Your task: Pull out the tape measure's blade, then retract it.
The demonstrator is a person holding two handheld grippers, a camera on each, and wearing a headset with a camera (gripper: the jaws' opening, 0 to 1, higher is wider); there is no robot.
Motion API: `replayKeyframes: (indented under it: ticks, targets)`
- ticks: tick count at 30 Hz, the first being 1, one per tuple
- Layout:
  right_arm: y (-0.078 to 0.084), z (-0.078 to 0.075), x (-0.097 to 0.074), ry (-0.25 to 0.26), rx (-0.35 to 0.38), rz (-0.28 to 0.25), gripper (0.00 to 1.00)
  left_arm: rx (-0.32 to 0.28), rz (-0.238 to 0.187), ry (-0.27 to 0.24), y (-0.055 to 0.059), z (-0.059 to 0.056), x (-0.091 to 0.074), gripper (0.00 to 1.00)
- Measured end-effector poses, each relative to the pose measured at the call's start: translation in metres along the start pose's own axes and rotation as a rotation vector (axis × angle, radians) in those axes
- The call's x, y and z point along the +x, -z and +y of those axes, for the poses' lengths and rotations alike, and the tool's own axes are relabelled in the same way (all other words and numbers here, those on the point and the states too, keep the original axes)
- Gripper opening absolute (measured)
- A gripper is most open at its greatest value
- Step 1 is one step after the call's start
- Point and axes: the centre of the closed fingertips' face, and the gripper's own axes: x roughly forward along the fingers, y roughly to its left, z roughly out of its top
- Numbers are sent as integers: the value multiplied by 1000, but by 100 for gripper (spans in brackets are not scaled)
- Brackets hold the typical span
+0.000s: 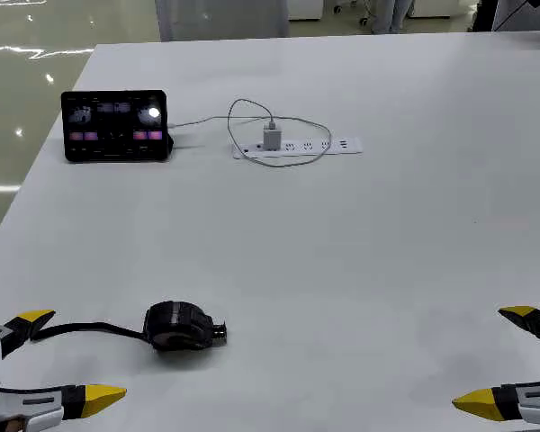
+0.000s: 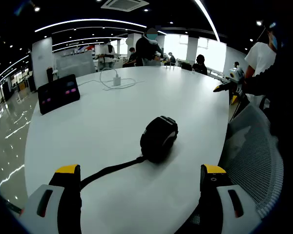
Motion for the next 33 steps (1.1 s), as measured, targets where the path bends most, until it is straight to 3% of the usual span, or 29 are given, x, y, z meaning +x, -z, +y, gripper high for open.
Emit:
replayKeyframes:
  ticks: [14, 18, 20, 22, 23, 33]
  targets:
    - [5, -2, 1, 0, 2, 11, 99, 10, 2, 8, -4, 3, 3, 99]
    - [-1, -6, 3, 3, -24, -9, 99, 43, 23, 8, -1, 4, 6, 99]
    - [-3, -10, 4, 9, -50, -23, 99, 96, -5, 5, -6, 4, 8, 99]
    - [-4, -11, 6, -2, -47, -19, 99, 95, 23, 17, -3, 2, 10, 99]
    - [-5, -12, 8, -2, -54, -19, 99, 117, 56, 17, 1, 3, 12, 99]
    - [-24, -4, 26, -70, -125, -42, 99, 190, 157, 135, 0, -12, 31, 99]
